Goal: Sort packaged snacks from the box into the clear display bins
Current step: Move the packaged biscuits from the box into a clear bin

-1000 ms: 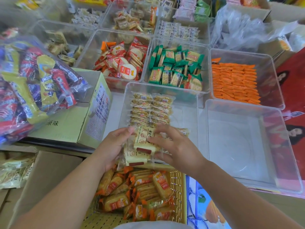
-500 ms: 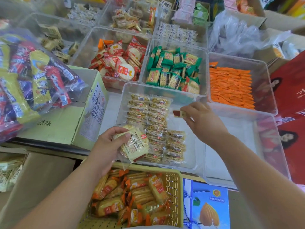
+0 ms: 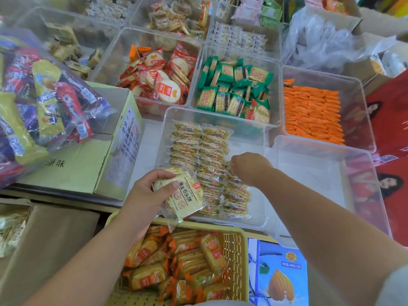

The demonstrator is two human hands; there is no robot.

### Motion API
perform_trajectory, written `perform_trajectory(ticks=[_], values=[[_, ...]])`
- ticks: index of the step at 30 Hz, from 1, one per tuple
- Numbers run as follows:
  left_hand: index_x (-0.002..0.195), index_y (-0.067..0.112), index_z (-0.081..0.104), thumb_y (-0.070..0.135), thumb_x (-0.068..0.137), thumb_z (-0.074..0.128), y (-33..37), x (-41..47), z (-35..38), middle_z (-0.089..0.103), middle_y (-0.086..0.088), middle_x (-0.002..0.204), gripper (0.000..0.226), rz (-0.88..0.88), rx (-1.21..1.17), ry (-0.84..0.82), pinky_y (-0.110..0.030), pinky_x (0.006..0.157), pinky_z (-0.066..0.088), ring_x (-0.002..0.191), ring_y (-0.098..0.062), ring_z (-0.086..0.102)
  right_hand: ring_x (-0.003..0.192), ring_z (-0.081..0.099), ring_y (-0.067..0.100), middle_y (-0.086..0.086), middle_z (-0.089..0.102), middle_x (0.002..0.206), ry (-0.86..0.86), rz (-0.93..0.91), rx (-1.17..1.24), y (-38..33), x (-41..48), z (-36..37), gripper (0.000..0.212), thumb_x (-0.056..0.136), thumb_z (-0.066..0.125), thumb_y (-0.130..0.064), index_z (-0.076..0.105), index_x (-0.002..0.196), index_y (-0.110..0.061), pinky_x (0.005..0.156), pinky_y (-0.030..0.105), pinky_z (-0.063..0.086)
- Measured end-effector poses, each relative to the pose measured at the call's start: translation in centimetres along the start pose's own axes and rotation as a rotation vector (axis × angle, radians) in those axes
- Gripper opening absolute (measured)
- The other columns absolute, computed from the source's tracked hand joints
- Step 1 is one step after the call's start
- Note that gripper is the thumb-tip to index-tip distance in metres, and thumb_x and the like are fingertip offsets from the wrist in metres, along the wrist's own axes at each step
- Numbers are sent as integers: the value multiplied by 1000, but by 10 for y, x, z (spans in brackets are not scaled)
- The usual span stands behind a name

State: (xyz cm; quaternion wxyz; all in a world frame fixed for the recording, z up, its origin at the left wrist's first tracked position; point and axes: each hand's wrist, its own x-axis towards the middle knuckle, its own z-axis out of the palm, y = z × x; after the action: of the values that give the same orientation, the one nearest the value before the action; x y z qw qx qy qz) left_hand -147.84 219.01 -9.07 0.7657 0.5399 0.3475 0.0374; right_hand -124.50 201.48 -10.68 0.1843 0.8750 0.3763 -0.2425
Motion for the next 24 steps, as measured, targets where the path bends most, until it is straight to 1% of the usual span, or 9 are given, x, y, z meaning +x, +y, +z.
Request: perform_trajectory(ticks=[3,6,8,10,13,16,18,20,24], values=[[91,25,76,36,66,86,-2,2,-2,78,-14,104,30,-2,5,11,-54,87,60,94,-31,75,82,52,24,0,47,82,-84,-39,-3,-3,6,3,20,95,54,-5,59,114,-8,69,32,43],[91,27,76,32,72,89,-4,2,-4,78,-12,103,23,0,0,17,-49,83,61,95,-31,76,82,55,24,-1,49,78,-125,-33,11,-6,13,7,22,93,53,1,59,114,-5,68,31,45],[90,28,76,31,72,86,-4,3,-3,78,-11,103,20,-3,-8,28,-46,81,62,95,-31,76,83,58,24,2,56,84,-153,-12,59,-9,14,10,22,94,51,1,61,113,-5,69,30,47],[88,29,76,24,79,81,-4,2,-2,79,-9,102,12,-6,-6,34,-42,75,64,93,-30,76,86,61,25,5,59,91,-178,39,170,-11,14,11,22,95,51,2,64,112,-3,73,32,52],[89,28,75,10,92,74,-4,2,-2,79,-8,102,18,-14,7,47,-40,71,64,91,-30,77,98,64,28,11,66,109,-133,97,303,-10,10,5,23,103,47,-12,66,112,-4,79,34,52],[91,26,76,8,94,71,-1,2,-2,78,-9,104,19,-24,5,57,-43,75,62,91,-29,77,119,58,30,10,62,132,-34,69,298,-2,-4,-3,39,104,47,-37,58,131,-13,94,38,48],[90,27,76,8,94,71,0,2,-1,78,-9,102,20,-21,12,64,-41,74,61,89,-27,76,124,56,29,5,60,138,60,54,338,1,-19,-6,43,102,50,-41,55,140,-22,99,40,48],[90,28,77,10,94,72,0,3,0,79,-8,99,19,-20,40,61,-43,75,61,88,-26,76,125,56,25,1,61,140,185,-43,411,-4,-40,-6,45,98,56,-39,54,141,-29,101,39,47],[94,27,77,15,92,75,0,3,0,79,-9,99,13,-36,123,16,-45,76,62,88,-29,77,138,45,21,-4,41,158,364,-436,470,-35,-87,-1,81,82,78,-39,36,151,-41,108,39,42]])
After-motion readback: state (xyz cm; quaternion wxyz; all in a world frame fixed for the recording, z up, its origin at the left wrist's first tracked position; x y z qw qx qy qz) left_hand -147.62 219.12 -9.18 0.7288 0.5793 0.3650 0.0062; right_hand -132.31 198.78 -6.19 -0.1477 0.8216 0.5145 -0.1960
